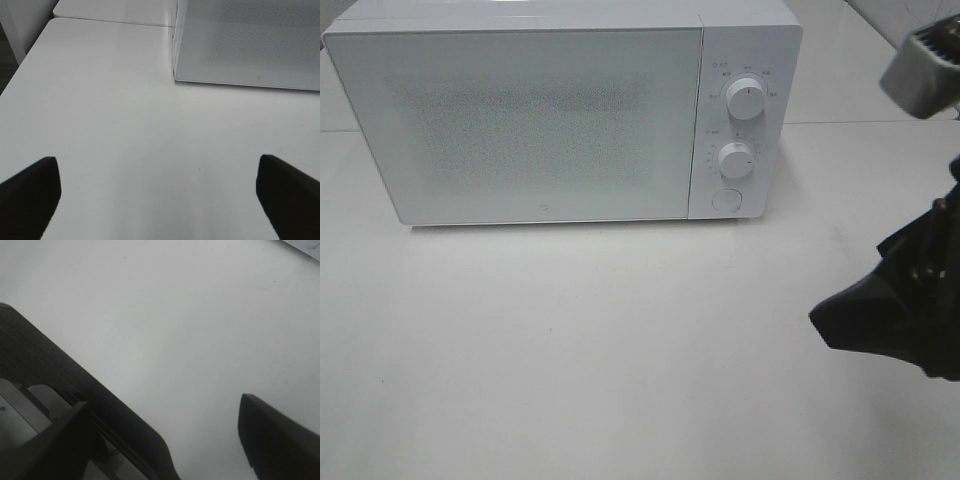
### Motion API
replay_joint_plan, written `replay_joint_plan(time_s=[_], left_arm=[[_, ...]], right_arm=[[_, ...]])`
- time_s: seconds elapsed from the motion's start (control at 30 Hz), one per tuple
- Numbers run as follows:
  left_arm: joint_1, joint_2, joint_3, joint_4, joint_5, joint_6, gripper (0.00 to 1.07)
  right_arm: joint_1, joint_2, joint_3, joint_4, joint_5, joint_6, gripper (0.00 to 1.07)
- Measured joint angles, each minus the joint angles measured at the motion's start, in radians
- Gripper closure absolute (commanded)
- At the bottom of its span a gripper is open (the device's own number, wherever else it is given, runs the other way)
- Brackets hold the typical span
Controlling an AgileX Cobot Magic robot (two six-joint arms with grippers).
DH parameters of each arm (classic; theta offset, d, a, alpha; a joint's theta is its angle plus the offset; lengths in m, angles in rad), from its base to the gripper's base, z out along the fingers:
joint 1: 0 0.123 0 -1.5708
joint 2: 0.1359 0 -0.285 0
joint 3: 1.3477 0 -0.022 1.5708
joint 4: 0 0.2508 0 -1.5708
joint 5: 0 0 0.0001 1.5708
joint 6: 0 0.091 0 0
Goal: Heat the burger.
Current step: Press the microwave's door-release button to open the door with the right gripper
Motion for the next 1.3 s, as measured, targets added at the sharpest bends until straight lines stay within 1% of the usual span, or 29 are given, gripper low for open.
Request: replay_joint_plan(time_s=[0.03, 0.13, 0.17, 0.23, 0.3, 0.33, 0.4, 0.43, 0.47, 0.5, 0.6, 0.67, 0.7, 0.77, 0.8, 0.87, 0.9, 0.97, 1.0, 1.03, 1.1, 1.13, 1.3], left_arm=[[0.0, 0.0, 0.0, 0.0, 0.0, 0.0, 0.08], [0.0, 0.0, 0.0, 0.0, 0.0, 0.0, 0.08], [0.0, 0.0, 0.0, 0.0, 0.0, 0.0, 0.08], [0.0, 0.0, 0.0, 0.0, 0.0, 0.0, 0.08], [0.0, 0.0, 0.0, 0.0, 0.0, 0.0, 0.08], [0.0, 0.0, 0.0, 0.0, 0.0, 0.0, 0.08], [0.0, 0.0, 0.0, 0.0, 0.0, 0.0, 0.08], [0.0, 0.0, 0.0, 0.0, 0.0, 0.0, 0.08], [0.0, 0.0, 0.0, 0.0, 0.0, 0.0, 0.08], [0.0, 0.0, 0.0, 0.0, 0.0, 0.0, 0.08], [0.0, 0.0, 0.0, 0.0, 0.0, 0.0, 0.08], [0.0, 0.0, 0.0, 0.0, 0.0, 0.0, 0.08], [0.0, 0.0, 0.0, 0.0, 0.0, 0.0, 0.08], [0.0, 0.0, 0.0, 0.0, 0.0, 0.0, 0.08], [0.0, 0.0, 0.0, 0.0, 0.0, 0.0, 0.08], [0.0, 0.0, 0.0, 0.0, 0.0, 0.0, 0.08], [0.0, 0.0, 0.0, 0.0, 0.0, 0.0, 0.08], [0.0, 0.0, 0.0, 0.0, 0.0, 0.0, 0.08], [0.0, 0.0, 0.0, 0.0, 0.0, 0.0, 0.08], [0.0, 0.0, 0.0, 0.0, 0.0, 0.0, 0.08], [0.0, 0.0, 0.0, 0.0, 0.0, 0.0, 0.08], [0.0, 0.0, 0.0, 0.0, 0.0, 0.0, 0.08], [0.0, 0.0, 0.0, 0.0, 0.0, 0.0, 0.08]], right_arm=[[0.0, -0.04, 0.003, -0.007, 0.017, 0.011, 0.31], [0.0, -0.067, 0.009, -0.014, 0.017, 0.02, 0.31], [0.0, -0.13, 0.024, -0.041, 0.018, 0.054, 0.31], [0.0, -0.156, 0.033, -0.062, 0.018, 0.068, 0.31], [0.0, -0.277, 0.097, -0.155, 0.034, 0.141, 0.31], [0.0, -0.277, 0.097, -0.155, 0.034, 0.141, 0.31], [-0.02, -0.352, 0.14, -0.19, 0.064, 0.18, 0.31], [-0.02, -0.352, 0.14, -0.19, 0.064, 0.18, 0.31], [-0.037, -0.37, 0.15, -0.194, 0.069, 0.189, 0.31], [-0.077, -0.414, 0.168, -0.196, 0.081, 0.195, 0.31], [-0.103, -0.44, 0.175, -0.198, 0.089, 0.195, 0.31], [-0.211, -0.543, 0.192, -0.2, 0.096, 0.196, 0.31], [-0.211, -0.543, 0.192, -0.2, 0.096, 0.196, 0.31], [-0.283, -0.62, 0.211, -0.201, 0.097, 0.196, 0.31], [-0.283, -0.62, 0.211, -0.201, 0.097, 0.196, 0.31], [-0.345, -0.69, 0.219, -0.201, 0.099, 0.196, 0.31], [-0.345, -0.69, 0.219, -0.201, 0.099, 0.196, 0.31], [-0.402, -0.757, 0.22, -0.201, 0.1, 0.196, 0.31], [-0.402, -0.757, 0.22, -0.201, 0.1, 0.196, 0.31], [-0.432, -0.793, 0.221, -0.199, 0.111, 0.196, 0.31], [-0.447, -0.811, 0.222, -0.199, 0.12, 0.196, 0.31], [-0.469, -0.843, 0.231, -0.197, 0.134, 0.196, 0.31], [-0.505, -0.904, 0.245, -0.189, 0.163, 0.196, 0.31]])
